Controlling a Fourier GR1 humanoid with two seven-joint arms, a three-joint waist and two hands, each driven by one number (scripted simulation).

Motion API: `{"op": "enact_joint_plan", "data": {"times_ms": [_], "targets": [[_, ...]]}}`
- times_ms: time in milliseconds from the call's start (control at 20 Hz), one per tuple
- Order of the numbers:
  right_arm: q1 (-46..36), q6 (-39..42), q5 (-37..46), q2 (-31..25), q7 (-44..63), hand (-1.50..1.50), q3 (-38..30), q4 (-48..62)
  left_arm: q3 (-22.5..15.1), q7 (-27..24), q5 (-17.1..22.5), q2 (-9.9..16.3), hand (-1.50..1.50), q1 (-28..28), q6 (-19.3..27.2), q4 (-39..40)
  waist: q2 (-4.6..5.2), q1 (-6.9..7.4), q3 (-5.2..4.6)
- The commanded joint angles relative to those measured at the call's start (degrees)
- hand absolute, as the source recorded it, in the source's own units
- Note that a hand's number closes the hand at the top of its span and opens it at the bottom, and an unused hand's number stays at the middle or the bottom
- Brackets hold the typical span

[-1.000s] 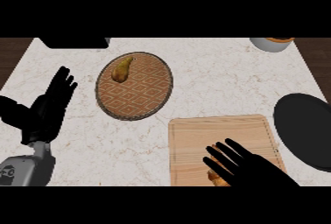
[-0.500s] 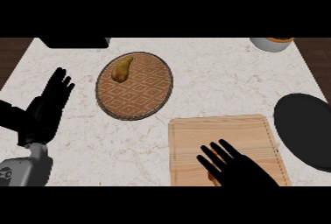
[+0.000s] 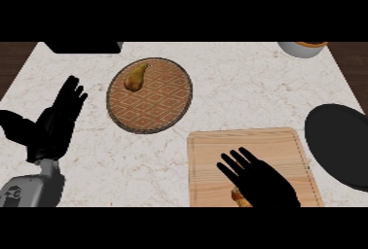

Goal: Pick the croissant from the cutting board and place it in the pan

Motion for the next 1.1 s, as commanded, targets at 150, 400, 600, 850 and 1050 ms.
{"op": "enact_joint_plan", "data": {"times_ms": [150,400,600,850,1050], "targets": [[1.24,-1.3,4.04,3.42,-1.89,-1.5,0.01,3.65,-0.25,0.6,-2.31,-2.43,0.0,1.51,1.08,-2.32,-0.03,-0.05,-0.01],[3.63,-7.06,4.89,4.81,-4.97,-1.5,-0.96,8.04,0.87,0.75,-2.0,-2.11,0.0,1.07,-0.25,-2.7,-0.03,-0.1,-0.01],[0.99,-5.66,5.37,6.34,-7.36,-1.5,-2.55,12.44,2.55,2.25,-0.57,-0.96,0.0,1.58,-2.23,-4.18,-0.05,0.02,-0.01],[-4.13,-8.65,6.58,10.45,-11.25,1.5,-1.33,20.68,0.9,1.72,-2.32,-2.55,0.0,1.02,-1.67,-2.12,0.0,0.23,0.0],[-1.2,-14.98,9.06,10.65,-13.32,1.5,-0.4,23.0,1.55,3.32,-2.53,-2.84,0.0,-1.24,-0.9,-2.14,-0.01,0.03,0.0]]}}
